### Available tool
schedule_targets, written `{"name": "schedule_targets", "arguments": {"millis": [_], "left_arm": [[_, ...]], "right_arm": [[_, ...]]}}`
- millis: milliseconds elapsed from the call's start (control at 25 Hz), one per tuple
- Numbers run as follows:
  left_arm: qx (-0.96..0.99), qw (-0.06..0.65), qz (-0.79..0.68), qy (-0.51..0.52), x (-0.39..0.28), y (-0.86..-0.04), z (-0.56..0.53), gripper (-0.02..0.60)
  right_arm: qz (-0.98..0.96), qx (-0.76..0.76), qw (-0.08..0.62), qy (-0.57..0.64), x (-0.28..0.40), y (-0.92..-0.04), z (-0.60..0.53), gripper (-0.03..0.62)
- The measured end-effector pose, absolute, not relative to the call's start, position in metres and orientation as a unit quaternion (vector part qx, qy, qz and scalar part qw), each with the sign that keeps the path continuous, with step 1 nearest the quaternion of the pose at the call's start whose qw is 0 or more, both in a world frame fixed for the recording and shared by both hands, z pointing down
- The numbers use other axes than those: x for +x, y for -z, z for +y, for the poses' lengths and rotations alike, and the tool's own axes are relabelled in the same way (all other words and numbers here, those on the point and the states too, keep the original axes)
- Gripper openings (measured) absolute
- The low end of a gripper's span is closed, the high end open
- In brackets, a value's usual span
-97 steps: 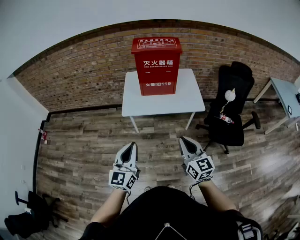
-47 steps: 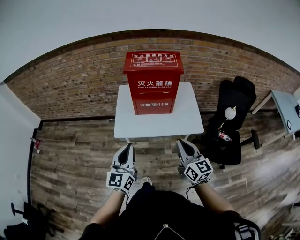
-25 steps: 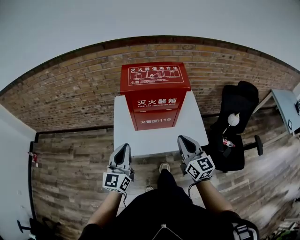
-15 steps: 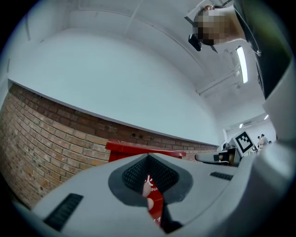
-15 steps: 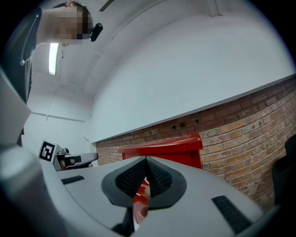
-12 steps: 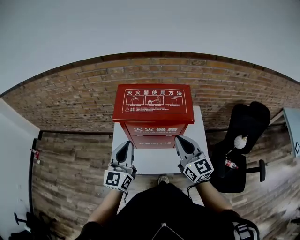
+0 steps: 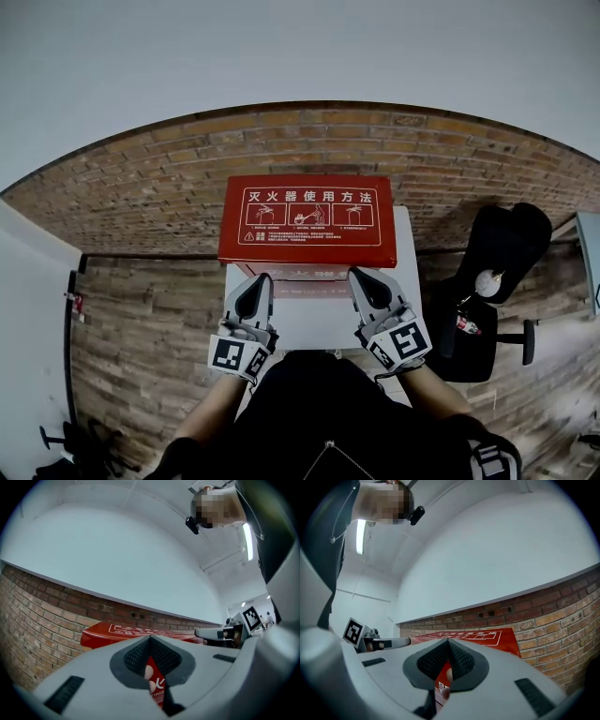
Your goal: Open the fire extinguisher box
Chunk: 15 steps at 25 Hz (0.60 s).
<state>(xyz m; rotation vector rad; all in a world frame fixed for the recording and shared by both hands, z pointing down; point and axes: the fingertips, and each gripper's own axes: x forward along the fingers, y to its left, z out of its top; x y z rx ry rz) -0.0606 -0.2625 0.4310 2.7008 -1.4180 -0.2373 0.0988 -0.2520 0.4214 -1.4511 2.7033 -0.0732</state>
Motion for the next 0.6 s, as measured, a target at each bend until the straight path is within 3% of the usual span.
{"name": "schedule_targets", "arguments": {"millis": [240, 440, 480, 520, 560, 600], "left_arm": [[0.892, 0.023, -0.445, 0.076, -0.068, -0.396, -0.274, 0.044], [0.895, -0.033, -0.436, 0.085, -0.086, -0.361, -0.280, 0.051], [0.898, -0.041, -0.430, 0.078, -0.088, -0.360, -0.281, 0.139], [0.902, -0.044, -0.423, 0.071, -0.091, -0.361, -0.283, 0.193], [0.906, -0.041, -0.416, 0.064, -0.095, -0.363, -0.286, 0.226], [0.909, -0.035, -0.411, 0.057, -0.100, -0.366, -0.290, 0.275]], "right_arm": [[0.878, -0.476, 0.047, -0.019, 0.091, -0.388, -0.249, 0.012], [0.877, -0.475, 0.028, -0.068, 0.109, -0.362, -0.254, 0.012], [0.878, -0.473, 0.018, -0.076, 0.112, -0.361, -0.255, 0.012], [0.880, -0.469, 0.009, -0.079, 0.114, -0.362, -0.255, 0.070], [0.882, -0.465, 0.000, -0.078, 0.116, -0.364, -0.256, 0.219], [0.883, -0.462, -0.008, -0.076, 0.119, -0.367, -0.258, 0.245]]}}
